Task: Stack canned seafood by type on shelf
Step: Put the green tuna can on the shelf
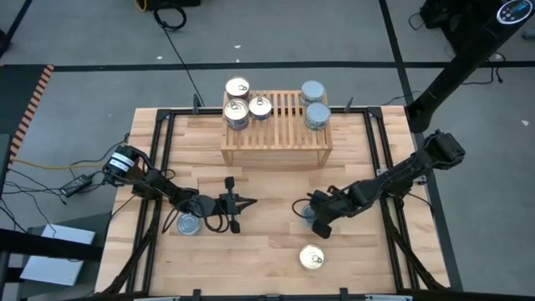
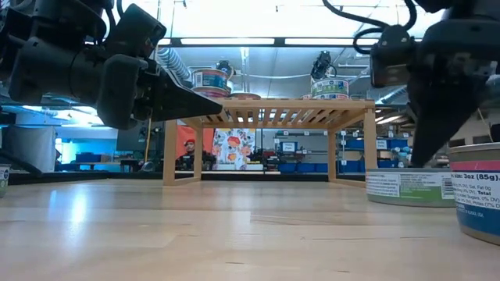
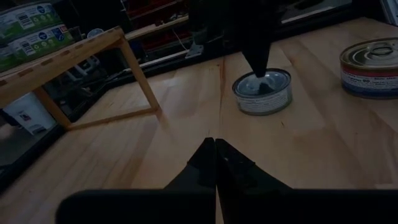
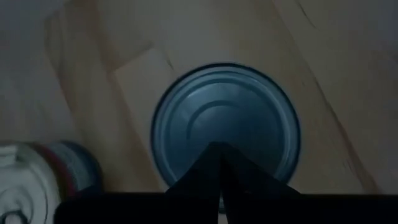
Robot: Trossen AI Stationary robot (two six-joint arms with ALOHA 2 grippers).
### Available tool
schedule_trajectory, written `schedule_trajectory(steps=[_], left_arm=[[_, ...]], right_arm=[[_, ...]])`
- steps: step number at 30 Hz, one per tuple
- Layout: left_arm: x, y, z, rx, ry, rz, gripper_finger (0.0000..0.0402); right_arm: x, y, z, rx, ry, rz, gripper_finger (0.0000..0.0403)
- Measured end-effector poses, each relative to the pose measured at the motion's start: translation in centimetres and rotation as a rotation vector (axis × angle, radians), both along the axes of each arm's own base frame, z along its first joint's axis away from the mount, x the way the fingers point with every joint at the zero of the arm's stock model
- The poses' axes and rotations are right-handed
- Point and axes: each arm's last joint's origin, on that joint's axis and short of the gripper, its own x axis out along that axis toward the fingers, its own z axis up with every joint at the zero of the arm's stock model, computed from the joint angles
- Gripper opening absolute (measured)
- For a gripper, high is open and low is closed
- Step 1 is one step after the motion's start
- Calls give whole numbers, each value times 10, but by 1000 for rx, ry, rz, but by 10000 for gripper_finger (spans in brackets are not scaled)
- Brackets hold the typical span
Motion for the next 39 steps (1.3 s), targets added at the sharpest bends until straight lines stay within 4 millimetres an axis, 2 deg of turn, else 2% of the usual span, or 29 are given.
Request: schedule_trajectory(steps=[7, 11, 17, 21, 31, 35, 39], left_arm=[[0, 0, 0, -4, -1, -1, 1], [0, 0, 0, -5, 3, -8, 1], [0, 0, -1, -3, 8, -8, 1], [0, 0, -1, -3, 8, -9, 1], [0, 0, -1, -2, 10, -9, 1], [7, -3, 3, 3, 21, -9, 1], [24, -10, 8, 38, 108, -8, 1]], right_arm=[[5, 6, 19, -25, 1, 59, 27], [1, 10, 29, -85, 57, 90, 26], [-18, 12, 23, -158, 214, 35, 8], [-23, 16, 18, -150, 220, 34, 8], [-20, 20, -13, -67, 19, 69, 6], [-14, 22, -12, -81, -87, 79, 6], [-9, 24, -8, -87, -152, 111, 7]])
